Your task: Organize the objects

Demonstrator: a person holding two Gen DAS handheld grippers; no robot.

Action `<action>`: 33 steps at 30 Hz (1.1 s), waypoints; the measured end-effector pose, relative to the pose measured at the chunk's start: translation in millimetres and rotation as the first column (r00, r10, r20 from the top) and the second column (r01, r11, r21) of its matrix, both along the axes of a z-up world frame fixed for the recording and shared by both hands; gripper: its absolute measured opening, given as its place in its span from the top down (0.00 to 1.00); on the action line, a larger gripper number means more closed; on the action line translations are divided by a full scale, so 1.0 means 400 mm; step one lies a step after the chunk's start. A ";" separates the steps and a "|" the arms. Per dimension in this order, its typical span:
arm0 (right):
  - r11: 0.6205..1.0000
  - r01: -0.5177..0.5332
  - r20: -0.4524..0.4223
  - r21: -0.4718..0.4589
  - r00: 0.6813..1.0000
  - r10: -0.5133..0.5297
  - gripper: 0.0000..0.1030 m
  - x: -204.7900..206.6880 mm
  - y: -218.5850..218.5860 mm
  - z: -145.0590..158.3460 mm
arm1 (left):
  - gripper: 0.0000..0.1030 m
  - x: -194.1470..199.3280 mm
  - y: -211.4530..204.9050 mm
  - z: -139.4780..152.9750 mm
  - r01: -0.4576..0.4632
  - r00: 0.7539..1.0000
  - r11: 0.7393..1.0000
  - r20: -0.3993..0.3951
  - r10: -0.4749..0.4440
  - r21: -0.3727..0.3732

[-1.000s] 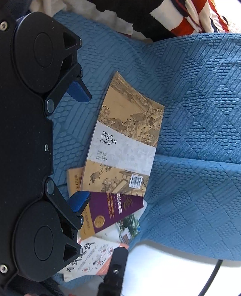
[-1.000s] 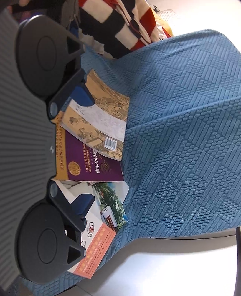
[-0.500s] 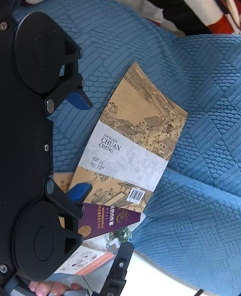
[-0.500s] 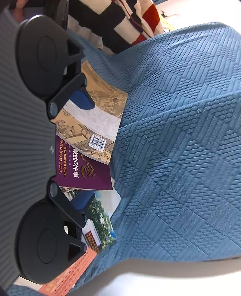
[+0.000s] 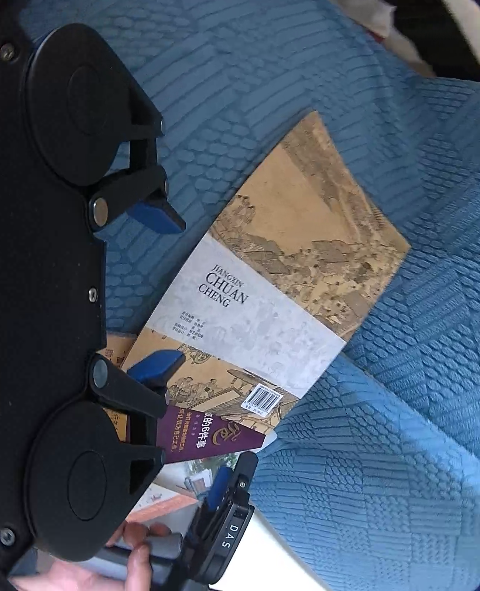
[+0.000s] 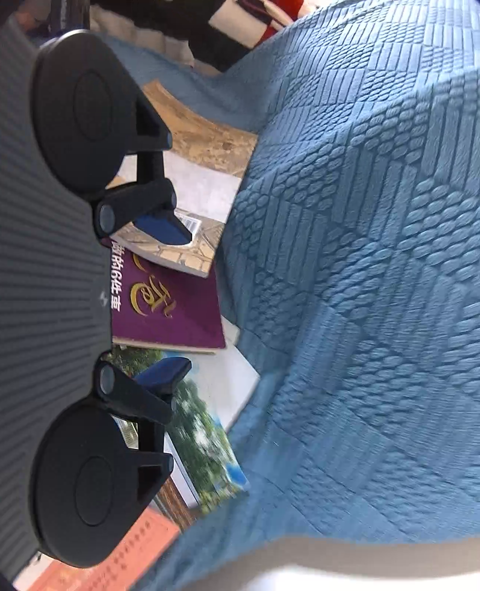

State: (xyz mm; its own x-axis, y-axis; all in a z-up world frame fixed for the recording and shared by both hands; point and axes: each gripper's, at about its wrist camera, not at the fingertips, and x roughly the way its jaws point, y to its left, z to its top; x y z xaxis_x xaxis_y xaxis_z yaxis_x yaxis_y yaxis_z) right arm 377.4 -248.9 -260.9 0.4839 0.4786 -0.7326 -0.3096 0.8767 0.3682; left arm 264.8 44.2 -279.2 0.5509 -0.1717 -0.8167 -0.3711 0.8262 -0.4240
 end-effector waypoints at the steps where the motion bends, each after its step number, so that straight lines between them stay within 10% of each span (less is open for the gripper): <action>1: 1.000 0.002 -0.026 0.020 1.000 -0.002 0.32 0.007 -0.003 -0.008 | 0.41 0.003 0.006 -0.007 -0.007 1.000 1.000 -0.010 0.007 -0.026; 6: 0.999 0.007 -0.072 0.052 0.997 -0.003 0.31 0.027 0.005 -0.033 | 0.43 0.003 0.043 -0.038 -0.066 0.997 0.981 -0.043 0.059 -0.184; 21: 1.000 -0.007 -0.078 0.019 0.997 0.009 0.29 0.061 0.032 -0.071 | 0.59 0.019 0.054 -0.054 -0.059 0.998 0.969 -0.039 0.051 -0.240; 33: 0.939 -0.039 -0.016 0.341 0.999 0.047 0.30 0.023 -0.062 0.014 | 0.60 0.012 0.091 -0.086 -0.127 0.992 0.920 -0.056 0.114 -0.370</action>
State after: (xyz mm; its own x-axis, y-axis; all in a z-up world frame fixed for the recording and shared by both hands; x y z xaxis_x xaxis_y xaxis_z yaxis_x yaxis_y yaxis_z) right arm 386.7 -273.5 -255.2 0.4419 0.7213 -0.5333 -0.3318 0.6838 0.6499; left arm 269.4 80.8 -313.7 0.5607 -0.4005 -0.7247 -0.4766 0.5595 -0.6781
